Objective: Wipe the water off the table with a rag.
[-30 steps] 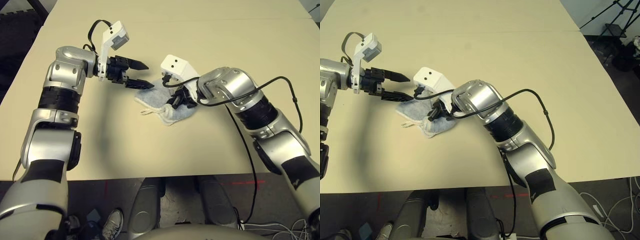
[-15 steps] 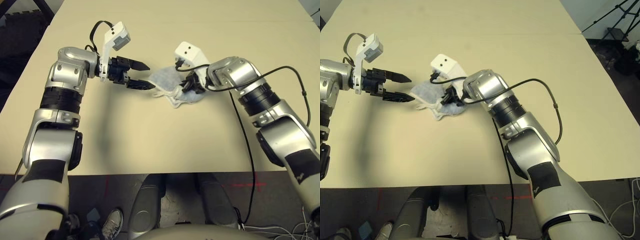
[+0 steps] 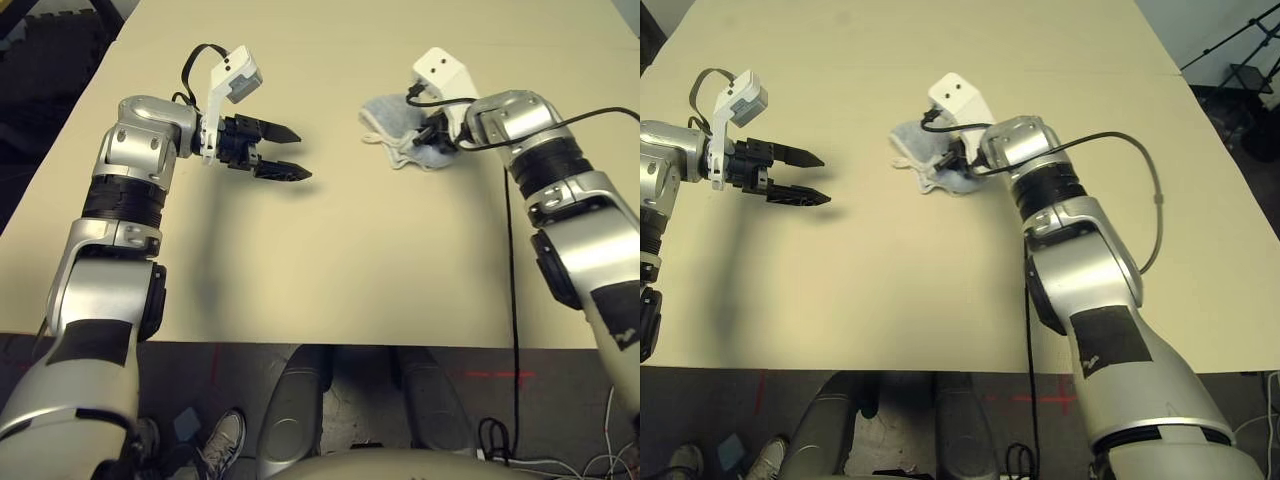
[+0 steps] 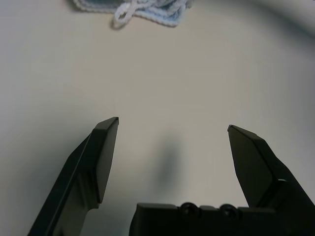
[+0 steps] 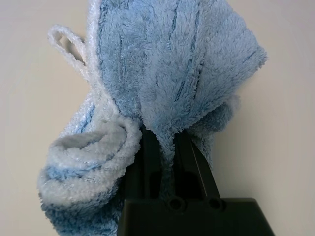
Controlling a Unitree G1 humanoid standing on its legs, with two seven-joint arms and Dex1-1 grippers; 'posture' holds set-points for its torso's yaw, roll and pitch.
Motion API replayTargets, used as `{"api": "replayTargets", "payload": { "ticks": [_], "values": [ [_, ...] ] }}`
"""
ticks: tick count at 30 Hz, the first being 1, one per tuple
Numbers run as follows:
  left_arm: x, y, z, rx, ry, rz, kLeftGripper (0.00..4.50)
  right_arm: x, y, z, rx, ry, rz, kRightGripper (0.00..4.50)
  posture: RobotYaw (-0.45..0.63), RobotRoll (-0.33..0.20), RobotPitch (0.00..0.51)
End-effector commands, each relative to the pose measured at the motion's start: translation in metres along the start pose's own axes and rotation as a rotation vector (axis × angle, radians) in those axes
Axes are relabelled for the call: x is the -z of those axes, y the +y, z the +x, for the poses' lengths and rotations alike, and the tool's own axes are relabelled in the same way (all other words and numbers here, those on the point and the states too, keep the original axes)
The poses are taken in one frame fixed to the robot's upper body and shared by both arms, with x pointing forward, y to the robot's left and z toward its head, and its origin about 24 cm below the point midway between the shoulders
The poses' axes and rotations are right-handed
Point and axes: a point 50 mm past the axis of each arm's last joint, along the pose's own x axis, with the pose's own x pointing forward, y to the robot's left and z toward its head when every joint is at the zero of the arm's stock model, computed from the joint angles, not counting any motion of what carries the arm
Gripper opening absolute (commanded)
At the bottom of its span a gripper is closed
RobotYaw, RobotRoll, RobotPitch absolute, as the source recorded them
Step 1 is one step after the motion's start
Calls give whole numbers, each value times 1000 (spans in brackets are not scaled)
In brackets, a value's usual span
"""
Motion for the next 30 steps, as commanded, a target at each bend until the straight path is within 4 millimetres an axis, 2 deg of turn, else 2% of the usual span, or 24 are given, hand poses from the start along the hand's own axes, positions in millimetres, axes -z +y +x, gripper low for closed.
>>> {"api": "replayTargets", "payload": {
  "ticks": [1, 10, 14, 17, 21, 24, 27, 30],
  "values": [
    [4, -2, 5, 22, 20, -3, 4500, 69, -15, 2, 89, 255, 82, 117, -81, 0, 320],
    [3, -2, 7, 28, 18, 1, 4500, 92, -22, -18, 81, 319, 110, 117, -81, 0, 320],
    [4, -2, 10, 31, 13, 1, 4500, 91, -19, -26, 75, 304, 116, 117, -101, 0, 318],
    [3, -2, 13, 36, 2, 5, 4500, 71, -21, -28, 106, 174, 144, 116, -101, 0, 318],
    [1, -1, 15, 32, -11, 14, 4500, 19, -38, -39, 238, -160, 216, 116, -107, 0, 315],
    [0, -1, 16, 32, -16, 17, 4500, -2, -49, -53, 316, -278, 244, 115, -107, 0, 315],
    [0, -1, 16, 32, -19, 18, 4500, -17, -54, -64, 340, -326, 251, 115, -106, 0, 318],
    [0, -1, 17, 34, -22, 18, 4500, -13, -54, -66, 338, -269, 238, 115, -109, 0, 316]
  ]
}}
